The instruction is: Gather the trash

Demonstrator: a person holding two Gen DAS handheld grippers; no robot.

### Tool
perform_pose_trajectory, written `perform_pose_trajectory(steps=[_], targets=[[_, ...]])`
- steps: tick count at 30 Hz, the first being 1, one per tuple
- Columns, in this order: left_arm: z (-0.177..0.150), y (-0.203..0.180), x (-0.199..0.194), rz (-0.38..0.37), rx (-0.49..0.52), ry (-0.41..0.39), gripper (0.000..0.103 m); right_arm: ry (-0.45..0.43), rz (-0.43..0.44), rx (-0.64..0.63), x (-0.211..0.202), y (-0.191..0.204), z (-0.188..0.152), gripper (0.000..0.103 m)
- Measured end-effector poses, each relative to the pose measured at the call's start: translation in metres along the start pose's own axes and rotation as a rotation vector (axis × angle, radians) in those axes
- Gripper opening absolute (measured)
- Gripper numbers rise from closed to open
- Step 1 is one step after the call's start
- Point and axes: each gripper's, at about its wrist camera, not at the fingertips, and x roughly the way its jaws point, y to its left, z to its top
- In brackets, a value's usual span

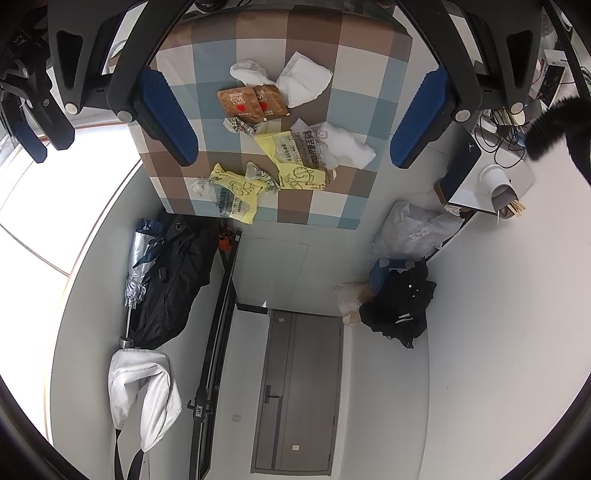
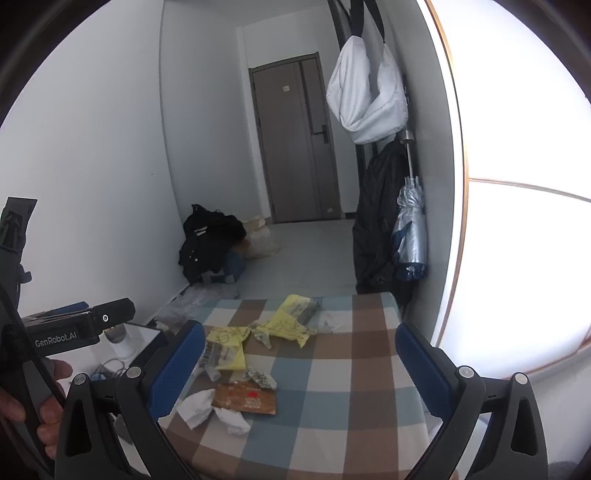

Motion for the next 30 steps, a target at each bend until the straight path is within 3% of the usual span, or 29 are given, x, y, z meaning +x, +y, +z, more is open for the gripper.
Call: perform_pose_trajectory(steps=[30], targets=[[-0.0014, 0.0010, 0.0012, -0.005, 0.007, 0.003, 0.102, 0.008, -0.014, 0.013, 0.0000, -0.0024, -0.0024, 0.103]])
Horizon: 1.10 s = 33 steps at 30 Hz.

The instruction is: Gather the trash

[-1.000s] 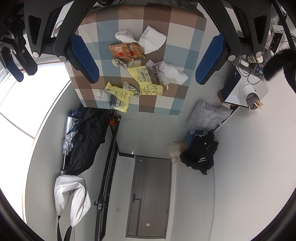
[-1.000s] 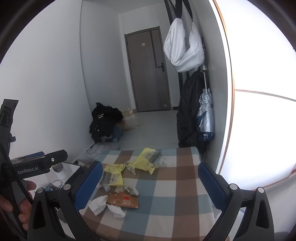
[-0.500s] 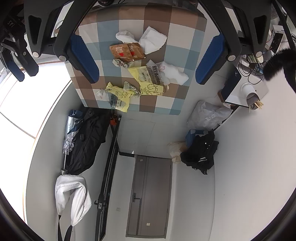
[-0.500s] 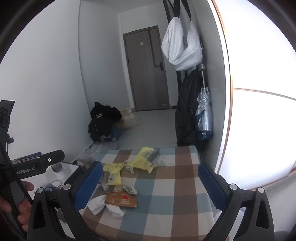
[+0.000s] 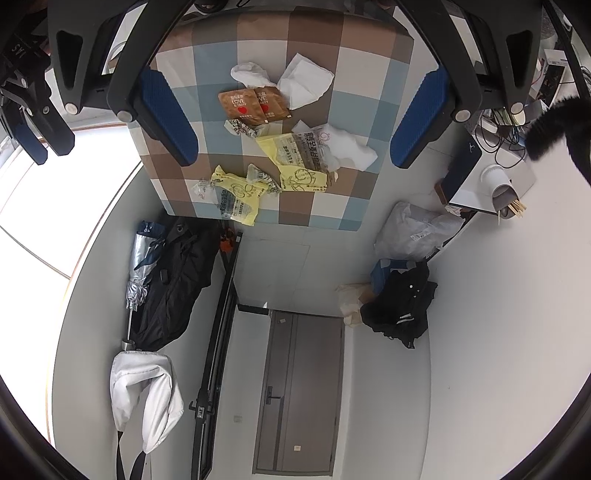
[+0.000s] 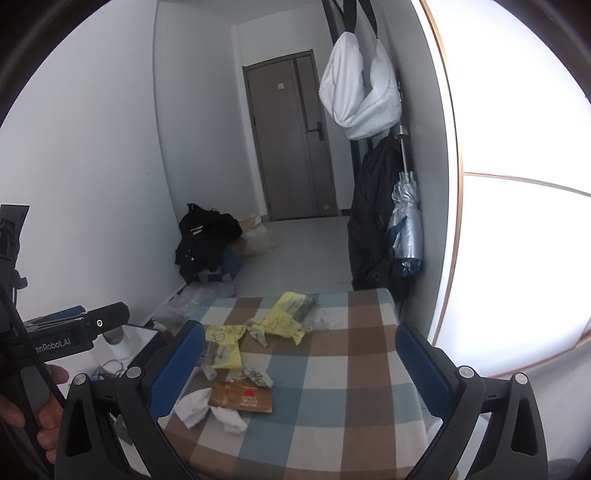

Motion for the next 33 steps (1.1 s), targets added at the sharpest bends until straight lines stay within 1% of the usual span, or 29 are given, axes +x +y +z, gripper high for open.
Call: perform_pose_trajectory(steps=[11, 13, 16, 20, 26, 29, 33], targets=[[-0.001, -0.001, 0.003, -0.002, 0.002, 0.015, 0.102, 0.014, -0.001, 0.007, 0.002, -0.001, -0.001, 0.103], [-0.002, -0.001, 0.007, -0.005, 0.007, 0.028, 0.102, 0.024, -0.005, 0.011, 0.004, 0.000, -0.001, 0.103], [-0.003, -0.003, 0.011, -0.011, 0.014, 0.047, 0.102, 0.050, 0.014, 0.039, 0.009, -0.003, -0.001, 0.103], [-0.006, -0.001, 0.023, -0.022, 0.022, 0.095, 0.102, 0.084, 0.013, 0.061, 0.019, -0.005, -0.002, 0.103], [-0.017, 0.006, 0.053, -0.048, 0.057, 0.213, 0.102, 0.144, 0.020, 0.072, 0.040, -0.009, -0.005, 0.103], [-0.029, 0.011, 0.078, -0.077, 0.069, 0.326, 0.102, 0.192, 0.028, 0.079, 0.056, -0.011, -0.007, 0.103], [-0.050, 0.013, 0.104, -0.078, 0.119, 0.467, 0.100, 0.266, 0.027, 0.086, 0.081, -0.015, -0.011, 0.103]])
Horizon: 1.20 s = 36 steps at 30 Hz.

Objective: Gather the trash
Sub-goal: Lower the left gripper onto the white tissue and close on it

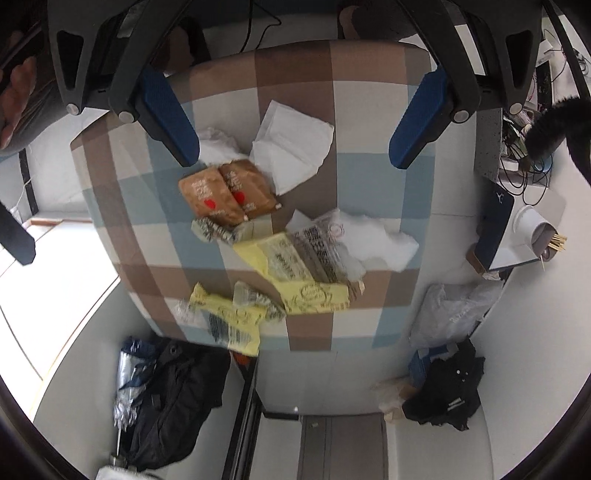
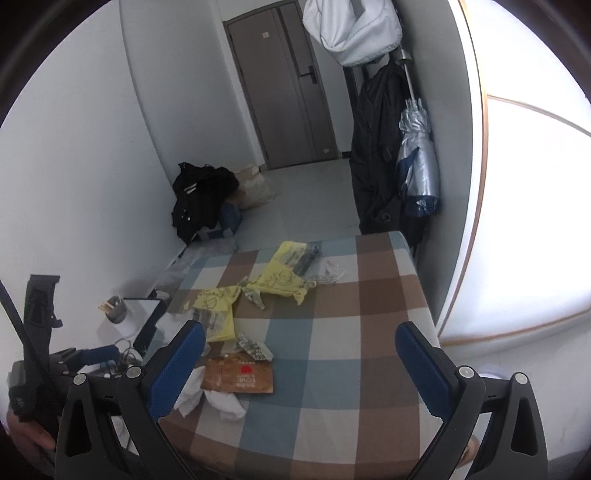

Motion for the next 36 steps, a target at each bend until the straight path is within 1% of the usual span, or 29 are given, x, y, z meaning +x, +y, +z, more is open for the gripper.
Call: perform_pose_trajectory(steps=[1, 4, 5, 9, 12, 13, 14, 15, 17, 18, 19, 20, 21, 23, 25, 27, 30, 36], targets=[[-0.003, 0.000, 0.009, 0.002, 0.015, 0.038, 0.100, 0.020, 0.000, 0.010, 0.006, -0.002, 0.001, 0.103], [-0.008, 0.000, 0.025, 0.039, 0.049, 0.103, 0.095, 0.069, 0.011, 0.042, 0.020, -0.011, 0.001, 0.103], [-0.009, 0.000, 0.029, 0.039, 0.053, 0.118, 0.095, 0.082, 0.015, 0.054, 0.023, -0.013, 0.001, 0.103], [-0.009, 0.003, 0.038, 0.036, 0.053, 0.145, 0.094, 0.111, 0.032, 0.074, 0.032, -0.017, 0.002, 0.103], [-0.008, -0.002, 0.043, 0.047, 0.078, 0.152, 0.091, 0.123, 0.040, 0.067, 0.036, -0.016, 0.002, 0.103], [-0.008, -0.002, 0.047, 0.041, 0.085, 0.163, 0.085, 0.129, 0.042, 0.065, 0.037, -0.015, 0.002, 0.103], [-0.008, -0.002, 0.050, 0.046, 0.089, 0.168, 0.075, 0.132, 0.045, 0.062, 0.038, -0.015, 0.002, 0.103], [-0.008, -0.004, 0.051, 0.050, 0.097, 0.177, 0.072, 0.135, 0.045, 0.060, 0.037, -0.014, 0.003, 0.103], [-0.007, -0.005, 0.053, 0.042, 0.106, 0.186, 0.058, 0.139, 0.045, 0.056, 0.038, -0.014, 0.002, 0.103], [-0.006, -0.006, 0.052, 0.037, 0.108, 0.183, 0.055, 0.140, 0.044, 0.054, 0.038, -0.014, 0.002, 0.103], [-0.006, -0.007, 0.051, 0.032, 0.110, 0.182, 0.049, 0.142, 0.043, 0.053, 0.038, -0.014, 0.002, 0.103], [-0.006, -0.009, 0.050, 0.027, 0.114, 0.181, 0.041, 0.144, 0.042, 0.053, 0.039, -0.015, 0.001, 0.103], [-0.007, -0.010, 0.049, 0.024, 0.119, 0.180, 0.036, 0.147, 0.040, 0.053, 0.039, -0.015, 0.001, 0.103], [-0.007, -0.011, 0.048, 0.026, 0.120, 0.180, 0.019, 0.156, 0.038, 0.057, 0.040, -0.017, 0.000, 0.103], [-0.009, -0.010, 0.047, 0.012, 0.107, 0.183, 0.010, 0.163, 0.035, 0.059, 0.042, -0.017, -0.002, 0.103], [-0.008, -0.007, 0.046, 0.000, 0.077, 0.190, 0.006, 0.168, 0.035, 0.053, 0.042, -0.017, -0.003, 0.103], [-0.005, 0.002, 0.042, -0.033, 0.043, 0.172, 0.004, 0.170, 0.043, 0.038, 0.042, -0.013, -0.006, 0.103], [-0.006, -0.006, 0.019, -0.057, 0.050, 0.104, 0.004, 0.193, 0.038, 0.022, 0.044, -0.008, -0.013, 0.103]])
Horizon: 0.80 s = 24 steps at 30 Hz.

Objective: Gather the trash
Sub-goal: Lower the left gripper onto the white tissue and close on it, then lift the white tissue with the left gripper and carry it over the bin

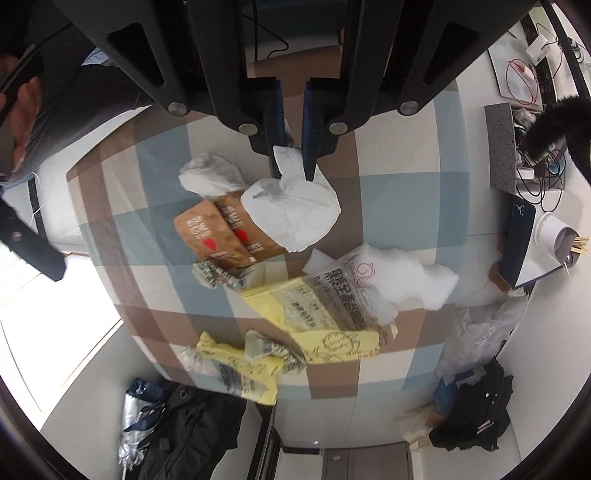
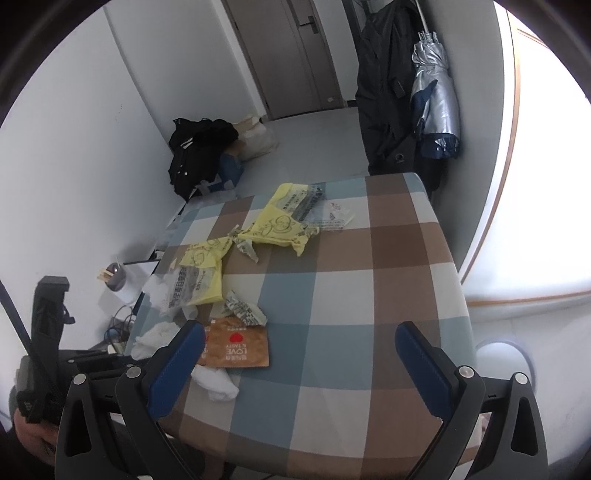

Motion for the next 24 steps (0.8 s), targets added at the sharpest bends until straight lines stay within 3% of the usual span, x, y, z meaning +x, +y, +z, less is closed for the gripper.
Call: perform_pose_trajectory(steps=[7, 15, 24], targets=[[0.004, 0.005, -0.032, -0.044, 0.019, -0.138, 0.004, 0.067, 0.006, 0.013, 0.013, 0.006, -0.011, 0.102], [0.013, 0.041, -0.048, -0.111, -0.113, -0.229, 0.004, 0.139, 0.045, -0.095, 0.039, 0.036, -0.030, 0.096], [0.010, 0.050, -0.055, -0.139, -0.126, -0.270, 0.004, 0.237, 0.074, -0.196, 0.067, 0.076, -0.050, 0.077]])
